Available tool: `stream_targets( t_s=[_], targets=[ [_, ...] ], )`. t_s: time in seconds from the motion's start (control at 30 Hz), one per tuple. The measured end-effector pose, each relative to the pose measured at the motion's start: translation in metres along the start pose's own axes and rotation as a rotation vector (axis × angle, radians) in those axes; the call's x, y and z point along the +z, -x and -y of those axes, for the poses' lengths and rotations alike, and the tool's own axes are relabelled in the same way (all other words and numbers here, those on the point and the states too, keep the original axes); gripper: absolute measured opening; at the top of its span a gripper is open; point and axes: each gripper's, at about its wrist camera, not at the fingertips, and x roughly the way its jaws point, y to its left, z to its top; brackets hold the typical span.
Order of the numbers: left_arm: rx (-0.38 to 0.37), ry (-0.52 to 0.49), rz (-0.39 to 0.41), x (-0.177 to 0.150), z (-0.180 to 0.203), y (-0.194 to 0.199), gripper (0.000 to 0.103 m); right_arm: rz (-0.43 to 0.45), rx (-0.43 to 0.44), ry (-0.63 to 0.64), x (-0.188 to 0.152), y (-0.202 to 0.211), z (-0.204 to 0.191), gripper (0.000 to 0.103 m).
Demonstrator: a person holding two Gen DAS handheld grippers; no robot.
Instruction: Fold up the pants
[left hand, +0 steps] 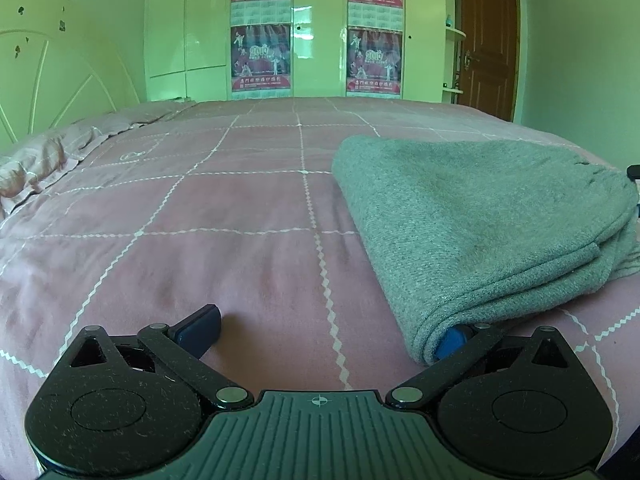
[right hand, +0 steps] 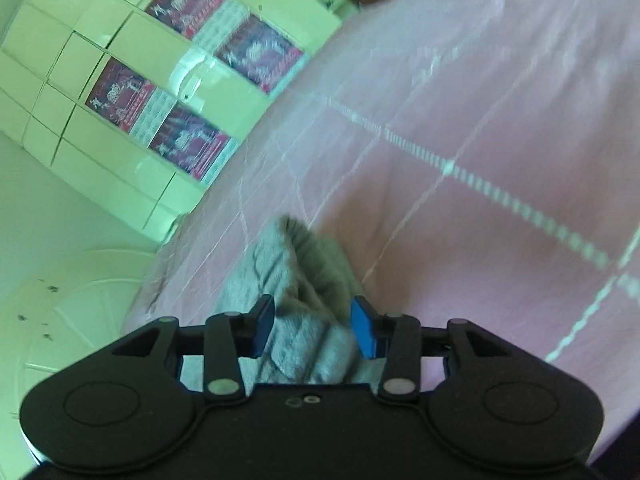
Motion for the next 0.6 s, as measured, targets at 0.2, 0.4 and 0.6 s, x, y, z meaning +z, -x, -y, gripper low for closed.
stream_targets(
  t_s=[0.2,0.4,0.6],
  targets=[
    [0.001,0.001,0.002,-0.002,0.002,0.000,0.103,0.024,0.129,0.296,-0.011,-0.004,-0.058,0.035],
    [-0.001,-0.003,0.001,-0.001,0.003,0.000,0.103,-0.090,0.009,0.370,-0.034,-0.034,-0.044,0.030],
    [0.000,0.004,0.005,-0.003,0.003,-0.001,0.103,-0.015,0.119,0.386,-0.027,-0.003,-0.061,0.042]
  ],
)
